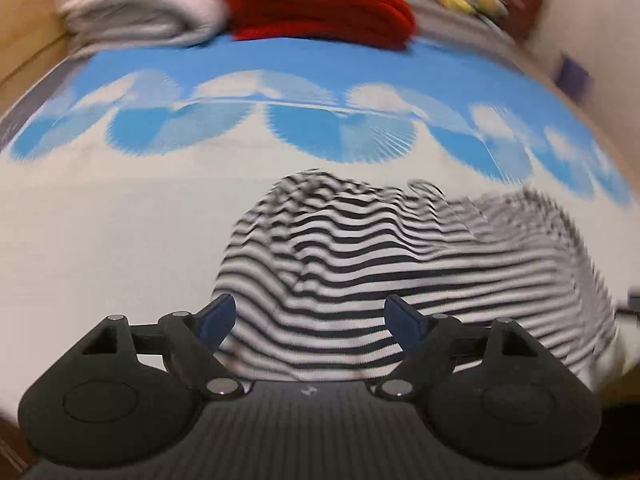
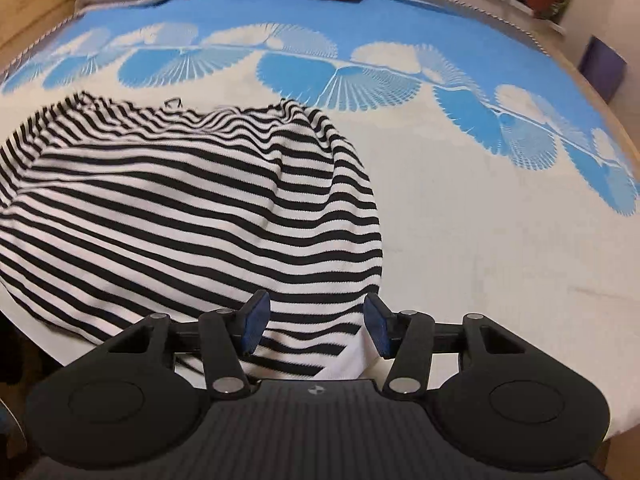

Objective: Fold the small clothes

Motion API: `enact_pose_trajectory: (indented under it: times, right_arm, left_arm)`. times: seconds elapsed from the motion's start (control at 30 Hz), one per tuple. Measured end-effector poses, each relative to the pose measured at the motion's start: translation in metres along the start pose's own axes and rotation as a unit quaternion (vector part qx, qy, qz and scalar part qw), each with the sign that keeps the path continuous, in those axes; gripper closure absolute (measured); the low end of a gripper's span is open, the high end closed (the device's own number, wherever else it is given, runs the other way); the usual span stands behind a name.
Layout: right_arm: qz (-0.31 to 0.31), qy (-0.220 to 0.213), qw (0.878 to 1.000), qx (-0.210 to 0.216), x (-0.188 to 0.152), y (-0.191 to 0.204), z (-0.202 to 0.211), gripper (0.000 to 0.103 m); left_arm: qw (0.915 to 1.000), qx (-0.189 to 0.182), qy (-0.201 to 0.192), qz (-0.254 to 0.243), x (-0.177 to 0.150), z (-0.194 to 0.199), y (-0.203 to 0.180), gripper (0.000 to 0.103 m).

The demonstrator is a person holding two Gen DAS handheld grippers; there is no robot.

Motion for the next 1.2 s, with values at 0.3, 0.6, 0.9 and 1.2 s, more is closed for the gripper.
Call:
enact_pose_trajectory:
  times: [0.3, 0.6, 0.9, 1.2]
  right_arm:
    - [-0.03, -0.061, 0.998, -0.008, -0.004, 0.015, 0.031, 0.049]
    - [-0.043, -0.075, 0.996, -0.021, -0.008, 0.013, 0.038, 0.049]
    - [-0.036, -0.077, 0.996, -0.016, -0.001, 0.021, 0.027, 0.049]
    - [-0.074, -0.056, 0.995, -0.039, -0.009, -0.004, 0.022, 0.049]
  left_arm:
    - [0.9964, 0.039, -0.026, 0.071, -0.034, 0.036, 0.022, 0.018]
    - [0.9818, 0.068, 0.03, 0.175, -0.048, 0.013, 0.063, 0.031]
    - [0.9579, 0.031, 0.142, 0.247, -0.086, -0.015, 0.079, 0.069]
    - [0.9315, 0.04, 0.172, 0.318, -0.096, -0.038, 0.093, 0.04]
Point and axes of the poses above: each gripper's, at about its wrist camera, not at the fingertips, and z roughly against the way its jaws point, y to its left, x to its top, the point moved 10 cm from there along -z, roughly the way its jaws point, and after that the axes turned 12 degrees about x, right-handed, at the moved point
